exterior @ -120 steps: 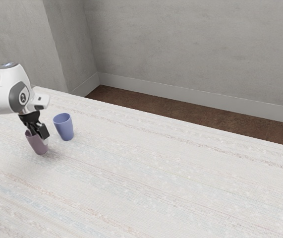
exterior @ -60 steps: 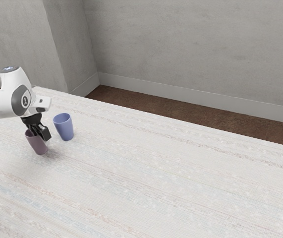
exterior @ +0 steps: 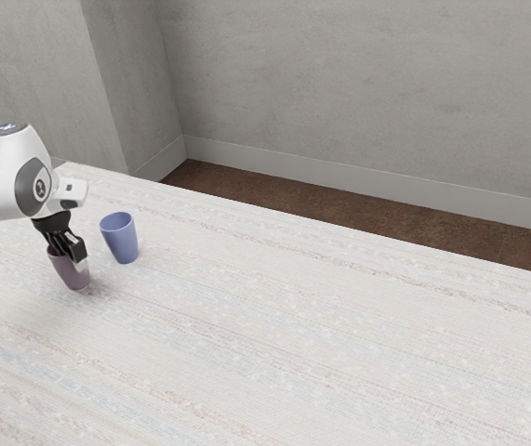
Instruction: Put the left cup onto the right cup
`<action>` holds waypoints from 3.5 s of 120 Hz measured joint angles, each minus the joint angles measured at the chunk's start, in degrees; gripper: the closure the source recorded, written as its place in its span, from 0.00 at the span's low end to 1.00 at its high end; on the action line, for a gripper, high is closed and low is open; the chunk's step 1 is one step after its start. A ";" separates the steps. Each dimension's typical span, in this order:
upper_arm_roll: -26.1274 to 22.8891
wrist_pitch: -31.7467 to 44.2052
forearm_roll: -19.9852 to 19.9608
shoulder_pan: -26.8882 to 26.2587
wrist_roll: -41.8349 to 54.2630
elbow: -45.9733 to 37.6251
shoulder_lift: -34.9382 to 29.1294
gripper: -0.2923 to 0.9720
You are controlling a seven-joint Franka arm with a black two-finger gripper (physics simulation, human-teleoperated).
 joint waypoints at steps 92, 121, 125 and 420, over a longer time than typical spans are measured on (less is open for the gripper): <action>0.10 0.18 0.31 0.20 -0.57 -0.66 -0.03 0.85; 0.10 0.44 0.43 0.17 -1.08 -0.81 0.37 0.85; 0.10 0.46 0.43 0.16 -1.14 -0.81 0.50 0.85; -0.80 -29.50 6.52 -6.76 -12.47 36.15 10.66 0.85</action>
